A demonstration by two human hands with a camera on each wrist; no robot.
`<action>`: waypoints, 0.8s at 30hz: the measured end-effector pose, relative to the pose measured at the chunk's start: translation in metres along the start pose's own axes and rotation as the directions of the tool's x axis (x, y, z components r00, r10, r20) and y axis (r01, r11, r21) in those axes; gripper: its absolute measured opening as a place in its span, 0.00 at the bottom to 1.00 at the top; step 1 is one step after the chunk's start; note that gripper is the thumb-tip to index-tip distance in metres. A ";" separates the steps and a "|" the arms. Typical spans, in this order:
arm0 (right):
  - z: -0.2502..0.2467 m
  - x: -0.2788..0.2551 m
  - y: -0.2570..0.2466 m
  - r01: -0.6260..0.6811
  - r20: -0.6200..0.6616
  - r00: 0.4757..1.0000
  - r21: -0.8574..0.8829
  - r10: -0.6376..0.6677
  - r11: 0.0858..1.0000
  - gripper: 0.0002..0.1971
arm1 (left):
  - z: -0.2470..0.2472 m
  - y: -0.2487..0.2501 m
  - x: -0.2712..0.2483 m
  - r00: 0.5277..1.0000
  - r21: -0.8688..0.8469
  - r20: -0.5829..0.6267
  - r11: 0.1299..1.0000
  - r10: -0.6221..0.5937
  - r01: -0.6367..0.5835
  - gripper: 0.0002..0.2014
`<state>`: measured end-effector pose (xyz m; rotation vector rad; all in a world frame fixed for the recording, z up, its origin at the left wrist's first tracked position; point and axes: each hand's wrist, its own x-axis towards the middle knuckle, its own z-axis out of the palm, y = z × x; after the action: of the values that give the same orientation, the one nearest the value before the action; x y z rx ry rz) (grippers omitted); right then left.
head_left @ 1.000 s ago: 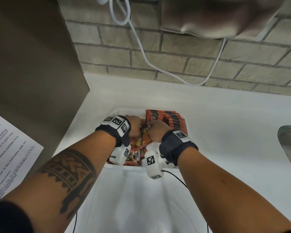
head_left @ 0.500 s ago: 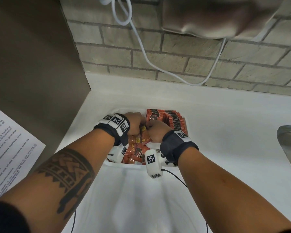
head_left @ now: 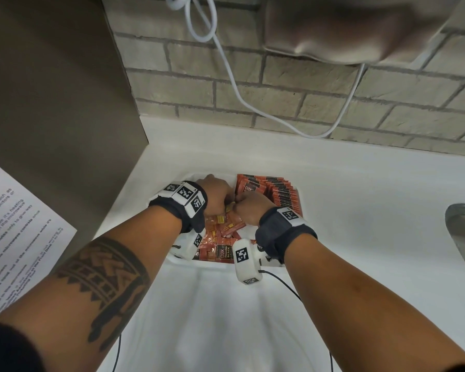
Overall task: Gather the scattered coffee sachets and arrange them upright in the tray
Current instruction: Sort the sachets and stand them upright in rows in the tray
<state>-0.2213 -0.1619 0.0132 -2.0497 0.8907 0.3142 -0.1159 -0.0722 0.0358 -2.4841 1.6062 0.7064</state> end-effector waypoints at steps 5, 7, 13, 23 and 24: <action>0.006 0.008 0.001 0.068 -0.015 0.997 -0.117 -0.071 0.991 0.21 | -0.007 -0.005 -0.003 1.000 -0.038 -0.025 0.999 0.001 -0.002 0.14; 0.007 0.008 -0.001 0.074 -0.023 0.997 -0.111 -0.077 0.991 0.21 | -0.006 -0.006 -0.003 1.000 -0.040 -0.019 0.999 -0.001 0.000 0.14; 0.001 0.010 0.006 0.047 0.001 0.999 0.021 -0.048 0.999 0.03 | -0.003 -0.006 -0.002 1.000 -0.065 -0.018 0.998 0.000 -0.001 0.11; 0.002 0.013 0.001 0.070 0.002 0.997 -0.256 -0.072 0.964 0.25 | -0.002 -0.006 0.000 1.000 -0.096 -0.016 0.995 0.009 -0.011 0.13; 0.002 0.011 0.002 0.080 -0.007 0.996 -0.257 -0.085 0.963 0.26 | -0.002 -0.007 0.000 1.000 -0.100 -0.021 0.995 0.011 -0.013 0.13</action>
<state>-0.2143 -0.1662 0.0054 -2.3250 0.8061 0.3822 -0.1091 -0.0704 0.0367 -2.5604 1.6333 0.7848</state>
